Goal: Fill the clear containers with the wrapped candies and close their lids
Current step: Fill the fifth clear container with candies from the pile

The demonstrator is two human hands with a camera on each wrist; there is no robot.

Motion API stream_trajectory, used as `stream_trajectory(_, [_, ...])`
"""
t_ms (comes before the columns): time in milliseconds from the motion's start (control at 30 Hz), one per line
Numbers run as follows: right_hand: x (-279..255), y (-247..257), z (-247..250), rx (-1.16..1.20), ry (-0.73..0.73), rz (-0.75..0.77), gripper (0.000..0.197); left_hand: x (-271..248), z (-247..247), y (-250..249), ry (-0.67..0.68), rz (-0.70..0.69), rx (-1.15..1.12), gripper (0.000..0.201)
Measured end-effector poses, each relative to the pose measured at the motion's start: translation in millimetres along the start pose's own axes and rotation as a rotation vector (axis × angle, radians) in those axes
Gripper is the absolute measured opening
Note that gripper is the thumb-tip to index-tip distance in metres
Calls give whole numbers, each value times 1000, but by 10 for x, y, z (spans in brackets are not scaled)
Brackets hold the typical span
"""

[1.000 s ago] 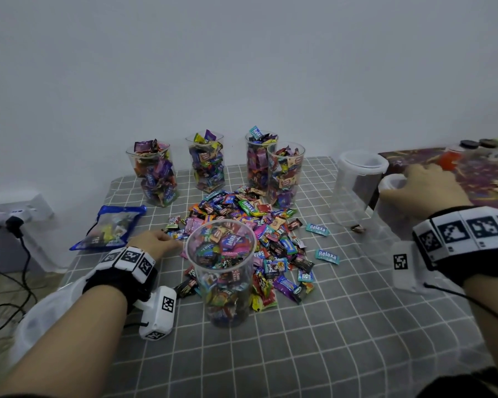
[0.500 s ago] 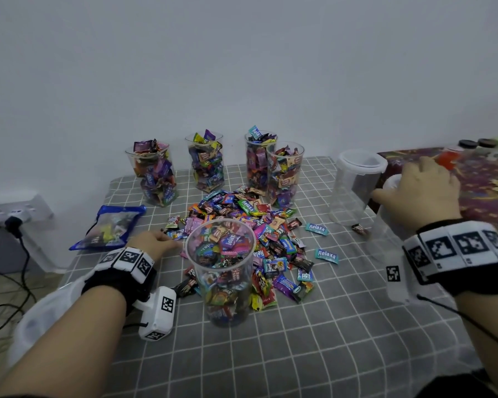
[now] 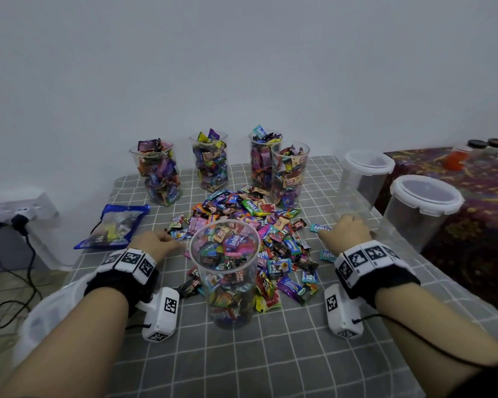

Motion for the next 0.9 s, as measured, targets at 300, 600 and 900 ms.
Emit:
stream_trajectory(300, [306,-116,-158,-151,128,-88,32,3,-13,11,-6,-23,-22,25])
stream_trajectory(600, [271,-96,-134,34,106,-100,32,5,-18,37,0,-4,-16,27])
stream_trajectory(900, [-40,586,-378,20,287,210,54,-15,-111,-229,98,-59,-52,78])
Point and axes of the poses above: each hand's wrist, its own x-axis towards the middle knuckle, its own z-axis out of the back of the hand, y = z × x, the point moved 6 cm from there along x, towards the middle knuckle, and after that the axes turned 3 degrees about x, right-handed, at the moved point
